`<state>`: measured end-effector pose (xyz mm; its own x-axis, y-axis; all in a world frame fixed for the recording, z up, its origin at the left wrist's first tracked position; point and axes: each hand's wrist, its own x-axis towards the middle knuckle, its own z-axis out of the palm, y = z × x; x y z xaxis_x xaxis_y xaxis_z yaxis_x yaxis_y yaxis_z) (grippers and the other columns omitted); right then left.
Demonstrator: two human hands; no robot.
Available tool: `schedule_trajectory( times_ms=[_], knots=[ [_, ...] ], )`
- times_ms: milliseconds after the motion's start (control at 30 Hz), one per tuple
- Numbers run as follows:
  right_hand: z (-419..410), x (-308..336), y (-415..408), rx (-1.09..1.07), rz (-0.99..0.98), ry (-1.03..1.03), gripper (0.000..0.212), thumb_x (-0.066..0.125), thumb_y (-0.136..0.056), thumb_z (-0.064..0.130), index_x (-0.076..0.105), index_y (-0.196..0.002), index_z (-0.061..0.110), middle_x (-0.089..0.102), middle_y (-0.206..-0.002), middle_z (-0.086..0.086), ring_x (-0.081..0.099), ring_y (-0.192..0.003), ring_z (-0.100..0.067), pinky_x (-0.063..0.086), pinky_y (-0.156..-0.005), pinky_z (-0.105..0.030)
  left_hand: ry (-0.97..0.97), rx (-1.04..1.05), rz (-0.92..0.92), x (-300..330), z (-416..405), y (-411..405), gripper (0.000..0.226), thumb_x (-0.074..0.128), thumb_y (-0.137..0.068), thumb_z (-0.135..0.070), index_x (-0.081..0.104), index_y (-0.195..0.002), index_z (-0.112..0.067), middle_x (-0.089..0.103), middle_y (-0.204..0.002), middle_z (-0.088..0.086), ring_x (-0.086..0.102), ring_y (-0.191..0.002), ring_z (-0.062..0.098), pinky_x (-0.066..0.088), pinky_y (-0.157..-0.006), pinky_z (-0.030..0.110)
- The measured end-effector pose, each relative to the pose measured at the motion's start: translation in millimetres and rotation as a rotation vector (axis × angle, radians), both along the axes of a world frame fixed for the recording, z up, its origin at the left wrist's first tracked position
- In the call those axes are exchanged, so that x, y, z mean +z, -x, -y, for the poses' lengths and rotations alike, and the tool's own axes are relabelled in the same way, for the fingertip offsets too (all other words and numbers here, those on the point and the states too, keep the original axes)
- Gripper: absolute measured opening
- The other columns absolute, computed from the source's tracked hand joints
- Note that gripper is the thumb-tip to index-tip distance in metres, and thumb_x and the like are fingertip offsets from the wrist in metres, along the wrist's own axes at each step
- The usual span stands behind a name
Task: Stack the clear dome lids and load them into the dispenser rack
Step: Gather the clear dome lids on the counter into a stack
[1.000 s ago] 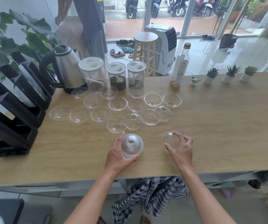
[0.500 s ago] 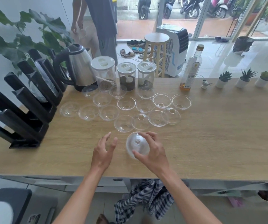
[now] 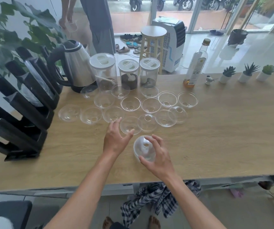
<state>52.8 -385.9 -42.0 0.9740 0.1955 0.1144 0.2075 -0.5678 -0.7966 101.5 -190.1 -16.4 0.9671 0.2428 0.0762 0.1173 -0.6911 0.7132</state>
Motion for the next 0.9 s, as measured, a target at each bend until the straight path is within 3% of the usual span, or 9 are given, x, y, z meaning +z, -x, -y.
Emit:
schedule_trajectory(
  times_ms=[233, 300, 533, 633, 800, 900],
  knots=[
    [-5, 8, -2, -0.155, 0.034, -0.066, 0.065, 0.08, -0.079, 0.05, 0.058, -0.138, 0.032, 0.046, -0.147, 0.009, 0.05, -0.133, -0.009, 0.041, -0.102, -0.015, -0.12, -0.089, -0.099, -3, 2, -30, 0.115, 0.085, -0.064, -0.065, 0.037, -0.154, -0.01, 0.048, -0.146, 0.012, 0.048, -0.135, 0.027, 0.044, -0.107, 0.038],
    [-4, 11, -4, -0.223, 0.044, -0.087, 0.062, 0.076, -0.081, 0.056, 0.059, -0.136, 0.033, 0.048, -0.144, 0.011, 0.05, -0.134, -0.008, 0.044, -0.104, -0.025, -0.141, -0.11, -0.121, -5, 2, -35, 0.119, 0.086, -0.062, -0.065, 0.035, -0.155, -0.011, 0.047, -0.146, 0.012, 0.047, -0.136, 0.027, 0.045, -0.106, 0.038],
    [3, 17, -11, -0.365, 0.053, -0.118, 0.06, 0.079, -0.081, 0.051, 0.061, -0.134, 0.028, 0.053, -0.141, 0.007, 0.05, -0.134, -0.011, 0.041, -0.107, -0.03, -0.221, -0.196, -0.143, -10, 2, -44, 0.114, 0.089, -0.064, -0.055, 0.035, -0.155, -0.012, 0.049, -0.145, 0.011, 0.045, -0.135, 0.027, 0.041, -0.107, 0.036],
    [5, 19, -13, -0.392, 0.051, -0.132, 0.059, 0.079, -0.082, 0.05, 0.062, -0.133, 0.028, 0.055, -0.139, 0.007, 0.051, -0.133, -0.011, 0.041, -0.107, -0.03, -0.257, -0.266, -0.12, -10, 2, -46, 0.112, 0.089, -0.065, -0.054, 0.035, -0.156, -0.016, 0.047, -0.151, 0.005, 0.041, -0.14, 0.026, 0.039, -0.111, 0.037],
    [7, 22, -13, -0.417, 0.044, -0.124, 0.057, 0.078, -0.082, 0.05, 0.062, -0.133, 0.028, 0.055, -0.138, 0.008, 0.05, -0.132, -0.009, 0.033, -0.103, -0.014, -0.255, -0.277, -0.147, -6, 2, -54, 0.112, 0.091, -0.064, -0.051, 0.035, -0.156, -0.02, 0.052, -0.148, 0.003, 0.041, -0.139, 0.024, 0.044, -0.108, 0.039],
    [11, 22, -14, -0.429, 0.039, -0.126, 0.055, 0.078, -0.083, 0.048, 0.061, -0.132, 0.028, 0.054, -0.138, 0.01, 0.048, -0.133, -0.007, 0.031, -0.103, -0.013, -0.276, -0.296, -0.175, -5, 0, -57, 0.118, 0.092, -0.061, -0.051, 0.03, -0.158, -0.023, 0.048, -0.151, 0.002, 0.035, -0.144, 0.024, 0.04, -0.113, 0.039]
  ],
)
